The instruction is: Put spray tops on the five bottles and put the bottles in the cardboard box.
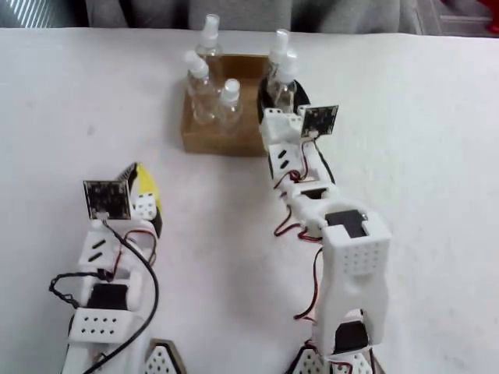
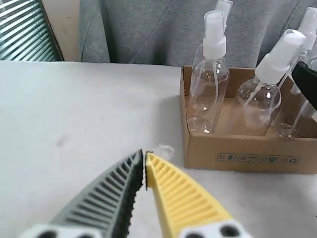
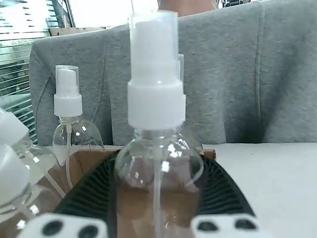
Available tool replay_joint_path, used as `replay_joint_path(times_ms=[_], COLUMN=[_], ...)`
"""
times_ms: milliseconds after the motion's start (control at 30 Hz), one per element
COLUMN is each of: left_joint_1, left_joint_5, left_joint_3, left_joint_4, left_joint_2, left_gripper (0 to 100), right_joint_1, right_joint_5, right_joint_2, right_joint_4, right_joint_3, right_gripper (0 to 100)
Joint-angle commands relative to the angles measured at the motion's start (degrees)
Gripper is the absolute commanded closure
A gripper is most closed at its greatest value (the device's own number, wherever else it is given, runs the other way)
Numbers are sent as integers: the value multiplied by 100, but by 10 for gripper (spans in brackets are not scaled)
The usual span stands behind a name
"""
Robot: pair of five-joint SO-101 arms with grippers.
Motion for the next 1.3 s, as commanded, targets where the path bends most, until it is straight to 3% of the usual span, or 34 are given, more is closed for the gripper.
replay_joint_path(times_ms=[0,1133,1267], left_joint_1=[-40,-40,-40], left_joint_5=[26,26,26], left_joint_3=[-18,-18,-18], left_joint_4=[-141,-141,-141], left_joint_2=[-40,-40,-40], left_gripper=[977,977,977], right_joint_1=[-110,-259,-251], right_joint_5=[62,70,545], right_joint_2=[-66,251,286], right_joint_4=[-127,-119,-136], right_joint_3=[-273,-387,-404], right_gripper=[981,981,981])
